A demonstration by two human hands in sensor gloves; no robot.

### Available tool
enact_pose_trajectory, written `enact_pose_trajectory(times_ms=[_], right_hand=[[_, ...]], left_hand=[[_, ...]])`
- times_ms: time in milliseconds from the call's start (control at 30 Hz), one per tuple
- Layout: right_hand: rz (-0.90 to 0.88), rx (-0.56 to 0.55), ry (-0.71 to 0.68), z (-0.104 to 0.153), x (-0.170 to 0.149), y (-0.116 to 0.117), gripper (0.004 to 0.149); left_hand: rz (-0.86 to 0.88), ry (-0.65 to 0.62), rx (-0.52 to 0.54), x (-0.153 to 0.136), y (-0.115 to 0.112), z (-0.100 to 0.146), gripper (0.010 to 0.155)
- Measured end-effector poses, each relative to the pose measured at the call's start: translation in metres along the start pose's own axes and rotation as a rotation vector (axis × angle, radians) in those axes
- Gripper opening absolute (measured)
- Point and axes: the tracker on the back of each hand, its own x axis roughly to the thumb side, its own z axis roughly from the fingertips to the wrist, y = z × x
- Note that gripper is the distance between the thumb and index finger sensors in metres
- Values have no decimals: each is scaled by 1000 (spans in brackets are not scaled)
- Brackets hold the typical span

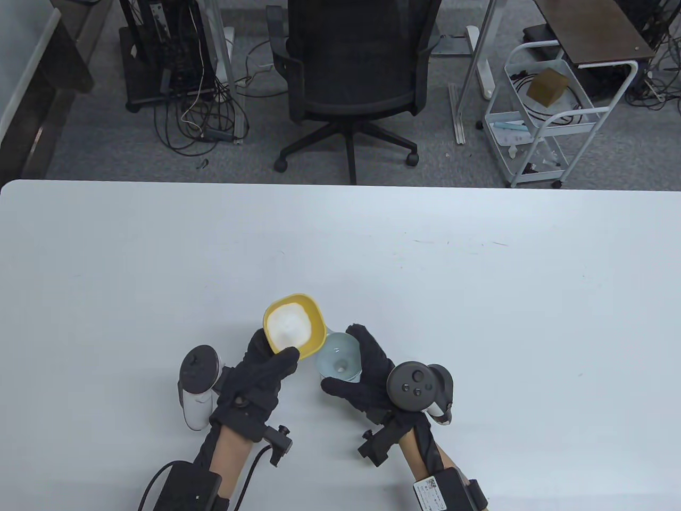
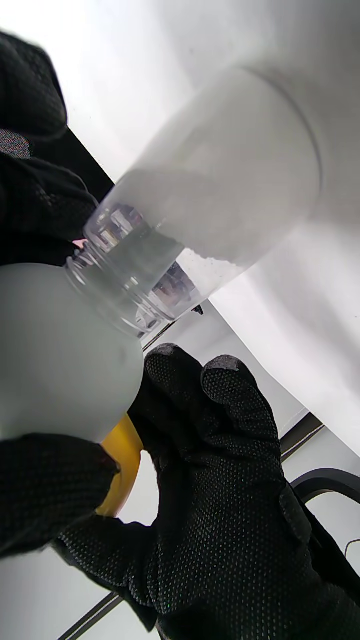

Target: Unscrew the press dispenser and pour salt into it

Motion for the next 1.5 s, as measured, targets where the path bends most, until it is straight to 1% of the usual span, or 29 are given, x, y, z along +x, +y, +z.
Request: enact_pose_trajectory(times_ms=[167, 433, 467, 600, 633, 800, 833, 867, 1200, 1333, 1400, 1500], right_hand=[[0, 4, 2, 0, 0, 0, 107], [-1, 6, 3, 0, 0, 0, 107], [-2, 7, 3, 0, 0, 0, 107], [0, 7, 3, 0, 0, 0, 107], [-1, 7, 3, 0, 0, 0, 107], [-1, 9, 2, 0, 0, 0, 107], [-1, 10, 2, 0, 0, 0, 107], [-2, 11, 3, 0, 0, 0, 107], [-1, 12, 3, 0, 0, 0, 107], [-2, 13, 3, 0, 0, 0, 107], [-2, 14, 3, 0, 0, 1, 107], [-3, 14, 4, 0, 0, 1, 107]], left_hand=[[-108, -25, 12, 4, -7, 1, 87], [-198, -52, 14, 10, -16, 2, 87], [-206, -55, 17, 10, -16, 2, 90], [-245, -68, 17, 12, -18, 3, 90], [-258, -73, 19, 13, -18, 3, 87], [-340, -96, 34, 17, -22, 4, 87], [-353, -99, 38, 18, -23, 4, 87], [-364, -100, 37, 19, -25, 5, 91], [-444, -115, 64, 23, -30, 7, 91], [-461, -117, 69, 23, -31, 7, 89], [-466, -117, 71, 22, -31, 7, 91], [-474, -118, 74, 22, -31, 7, 90]])
